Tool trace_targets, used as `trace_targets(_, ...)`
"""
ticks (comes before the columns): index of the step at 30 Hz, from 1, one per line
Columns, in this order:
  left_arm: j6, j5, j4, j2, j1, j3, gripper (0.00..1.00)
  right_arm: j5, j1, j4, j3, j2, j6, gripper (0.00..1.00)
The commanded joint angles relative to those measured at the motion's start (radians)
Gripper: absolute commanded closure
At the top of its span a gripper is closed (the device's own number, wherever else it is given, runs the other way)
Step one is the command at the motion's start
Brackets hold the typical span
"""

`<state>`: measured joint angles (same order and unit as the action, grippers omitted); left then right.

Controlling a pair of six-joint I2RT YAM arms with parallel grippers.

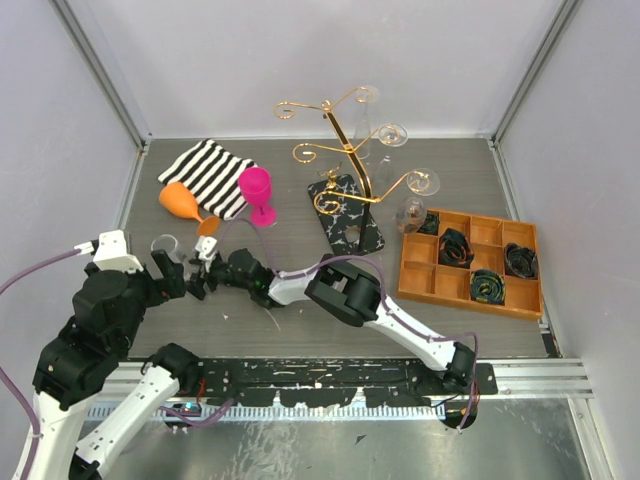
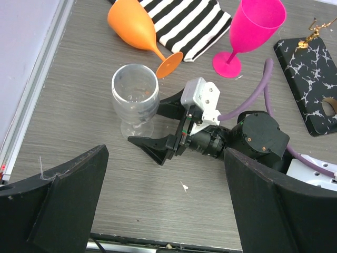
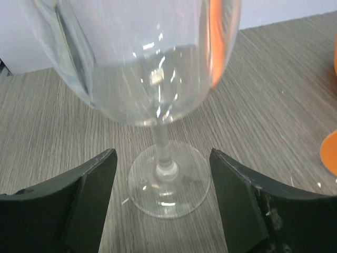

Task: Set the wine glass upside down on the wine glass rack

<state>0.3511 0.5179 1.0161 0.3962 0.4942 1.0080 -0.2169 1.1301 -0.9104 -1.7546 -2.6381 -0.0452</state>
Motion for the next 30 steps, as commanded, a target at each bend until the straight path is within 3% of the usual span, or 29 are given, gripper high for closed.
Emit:
trace_targets(1,-0.001,0.004,-0.03,0.011,-0.012,-0.015,0.02,-0.041,-0.005,0.005,-0.086,-0.007,0.05,0.24)
trace_targets(11,-0.01,-0.019,-0.041,0.014,-0.033,-0.019,0.02,-0.053,-0.005,0.08,-0.171,-0.048,0.13,0.38)
trace_targets(30,-0.024,-0.064,-0.057,0.022,-0.075,-0.025,0.02,-0.055,-0.007,0.064,-0.165,-0.047,0.179,0.63)
